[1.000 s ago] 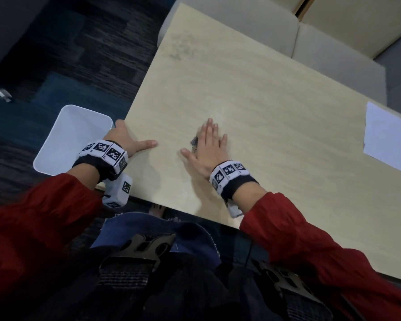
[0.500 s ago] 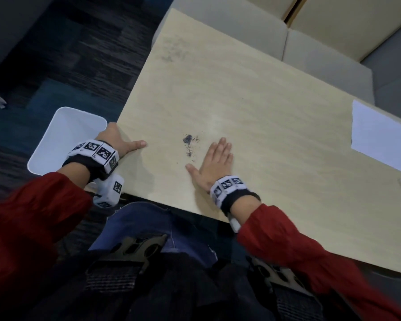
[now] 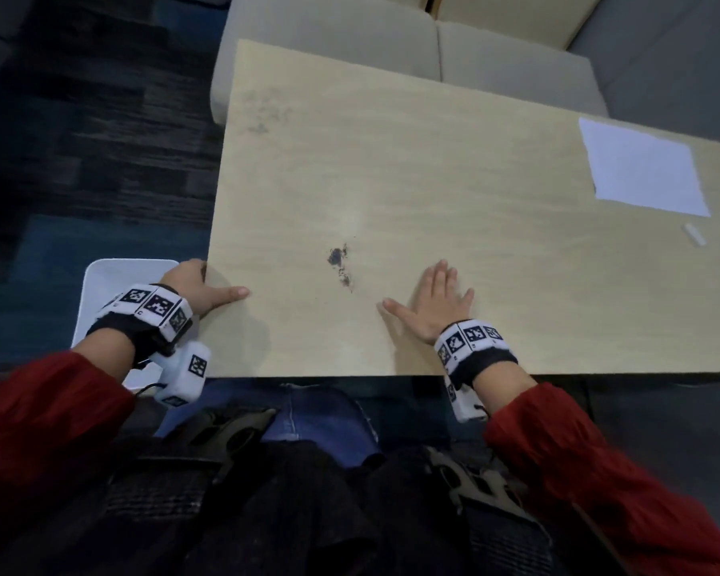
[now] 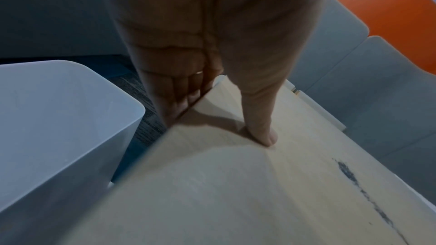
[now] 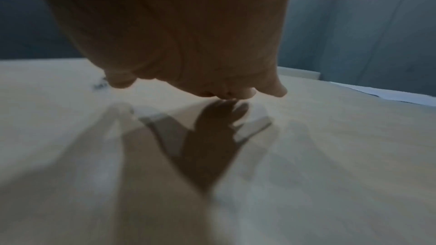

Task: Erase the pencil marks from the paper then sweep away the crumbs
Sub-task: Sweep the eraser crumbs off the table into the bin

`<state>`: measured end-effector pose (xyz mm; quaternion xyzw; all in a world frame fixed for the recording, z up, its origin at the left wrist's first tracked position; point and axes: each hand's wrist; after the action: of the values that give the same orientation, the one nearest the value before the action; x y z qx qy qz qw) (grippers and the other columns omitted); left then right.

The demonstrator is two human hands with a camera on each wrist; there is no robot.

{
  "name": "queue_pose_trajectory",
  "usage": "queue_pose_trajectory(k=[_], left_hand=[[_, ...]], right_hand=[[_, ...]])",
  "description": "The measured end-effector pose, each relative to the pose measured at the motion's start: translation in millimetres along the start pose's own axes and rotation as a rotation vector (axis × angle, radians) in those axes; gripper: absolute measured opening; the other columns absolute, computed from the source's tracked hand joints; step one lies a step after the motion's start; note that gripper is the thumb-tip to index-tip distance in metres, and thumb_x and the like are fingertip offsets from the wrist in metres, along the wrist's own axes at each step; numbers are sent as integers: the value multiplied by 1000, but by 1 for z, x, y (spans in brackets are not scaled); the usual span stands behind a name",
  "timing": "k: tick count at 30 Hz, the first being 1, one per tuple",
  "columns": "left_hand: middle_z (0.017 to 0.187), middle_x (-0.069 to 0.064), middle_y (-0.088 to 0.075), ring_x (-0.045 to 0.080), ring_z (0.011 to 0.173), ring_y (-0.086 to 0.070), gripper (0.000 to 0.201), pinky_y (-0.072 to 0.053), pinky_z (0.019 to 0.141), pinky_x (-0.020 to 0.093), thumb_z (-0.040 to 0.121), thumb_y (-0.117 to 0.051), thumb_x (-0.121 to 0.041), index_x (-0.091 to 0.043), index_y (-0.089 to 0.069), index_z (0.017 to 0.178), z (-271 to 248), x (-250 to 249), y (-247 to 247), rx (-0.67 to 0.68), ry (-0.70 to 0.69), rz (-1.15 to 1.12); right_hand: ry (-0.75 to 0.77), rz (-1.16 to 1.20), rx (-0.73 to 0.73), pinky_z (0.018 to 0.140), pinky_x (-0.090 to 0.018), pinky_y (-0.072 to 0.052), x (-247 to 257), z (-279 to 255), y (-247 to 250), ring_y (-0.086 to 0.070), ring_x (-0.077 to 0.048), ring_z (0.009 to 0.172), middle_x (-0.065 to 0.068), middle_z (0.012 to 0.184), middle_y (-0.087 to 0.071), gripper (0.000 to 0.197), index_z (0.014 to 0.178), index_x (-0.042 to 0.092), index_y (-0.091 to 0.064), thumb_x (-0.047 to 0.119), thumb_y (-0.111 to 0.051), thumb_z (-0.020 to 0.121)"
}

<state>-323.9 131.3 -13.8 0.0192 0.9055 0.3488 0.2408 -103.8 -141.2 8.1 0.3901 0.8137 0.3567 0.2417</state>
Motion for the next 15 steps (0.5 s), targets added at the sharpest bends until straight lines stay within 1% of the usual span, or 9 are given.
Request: queue_pose_trajectory(k=[1,3,6,7,9,11,13,15], left_hand=[[112,11,-64,32,104,-60,69,-47,85,37,71,-77,-56,-6,-58,114,1,2,2,11,-28,11],[111,9,-67,30,102,-62,63,-50,90,40,70,-78,-54,-8,-61,111,5,6,4,25,-65,12],[107,8,-67,30,101,-62,60,-49,93,42,71,-79,-50,-7,-61,108,11,15,1,26,-101,0],[106,9,-66,30,100,-61,57,-49,91,40,72,-79,-49,-7,-61,107,13,16,-1,22,-99,0],[102,13,-65,31,94,-60,51,-47,84,38,74,-78,-47,-7,-60,101,13,15,-3,19,-122,11],[98,15,-64,30,87,-57,51,-45,78,38,74,-78,-48,-5,-59,95,14,14,-2,15,-133,26],[91,15,-61,29,82,-55,54,-44,75,38,73,-78,-51,-4,-57,89,16,14,-1,9,-128,53],[75,13,-55,28,70,-51,53,-38,63,35,73,-78,-50,-5,-50,75,14,12,1,-12,-120,73]], right_hand=[[-25,14,-2,115,-60,0,-3,-2,-10,17,-32,145,-16,155,26,114,149,3,16,85,-19,78],[-47,71,-53,115,-61,0,4,-4,-23,21,-32,144,-16,154,29,119,149,2,18,87,-22,75],[27,127,-113,115,-61,1,49,-6,-28,27,-35,142,-18,152,33,118,148,1,19,86,-22,76],[65,118,-119,114,-61,4,69,-8,-28,29,-37,140,-18,151,34,118,148,1,20,86,-22,76],[94,119,-100,112,-62,9,104,-8,-25,32,-39,138,-16,150,37,119,148,4,21,87,-22,75],[89,203,-61,112,-62,10,123,-1,-11,32,-36,139,-12,152,35,116,148,7,21,86,-24,76],[104,314,-69,114,-60,7,124,11,11,24,-30,144,-8,156,28,108,149,9,18,79,-30,83],[136,366,-132,115,-58,0,115,28,36,15,-30,147,-8,158,21,95,151,11,12,66,-36,91]])
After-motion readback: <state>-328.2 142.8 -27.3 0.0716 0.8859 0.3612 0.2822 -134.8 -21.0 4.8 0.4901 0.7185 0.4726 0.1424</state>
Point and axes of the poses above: each hand's wrist, its own z-axis towards the middle knuckle, its own y-axis out of the back of the hand, x = y × z
